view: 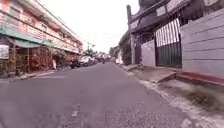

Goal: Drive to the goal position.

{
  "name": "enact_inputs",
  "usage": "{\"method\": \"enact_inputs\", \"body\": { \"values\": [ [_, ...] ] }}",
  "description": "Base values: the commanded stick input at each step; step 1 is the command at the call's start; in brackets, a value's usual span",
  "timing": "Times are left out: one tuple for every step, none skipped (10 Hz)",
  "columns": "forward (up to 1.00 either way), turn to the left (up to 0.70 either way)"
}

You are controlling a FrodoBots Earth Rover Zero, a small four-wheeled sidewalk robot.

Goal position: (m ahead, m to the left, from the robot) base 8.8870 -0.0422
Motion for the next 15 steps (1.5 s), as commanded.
{"method": "enact_inputs", "body": {
  "values": [
    [1.0,0.0],
    [1.0,0.0],
    [1.0,0.0],
    [1.0,0.0],
    [1.0,0.0],
    [1.0,0.0],
    [1.0,0.0],
    [1.0,0.0],
    [1.0,0.0],
    [1.0,0.0],
    [1.0,0.0],
    [1.0,0.0],
    [1.0,0.0],
    [1.0,0.0],
    [1.0,0.02]
  ]
}}
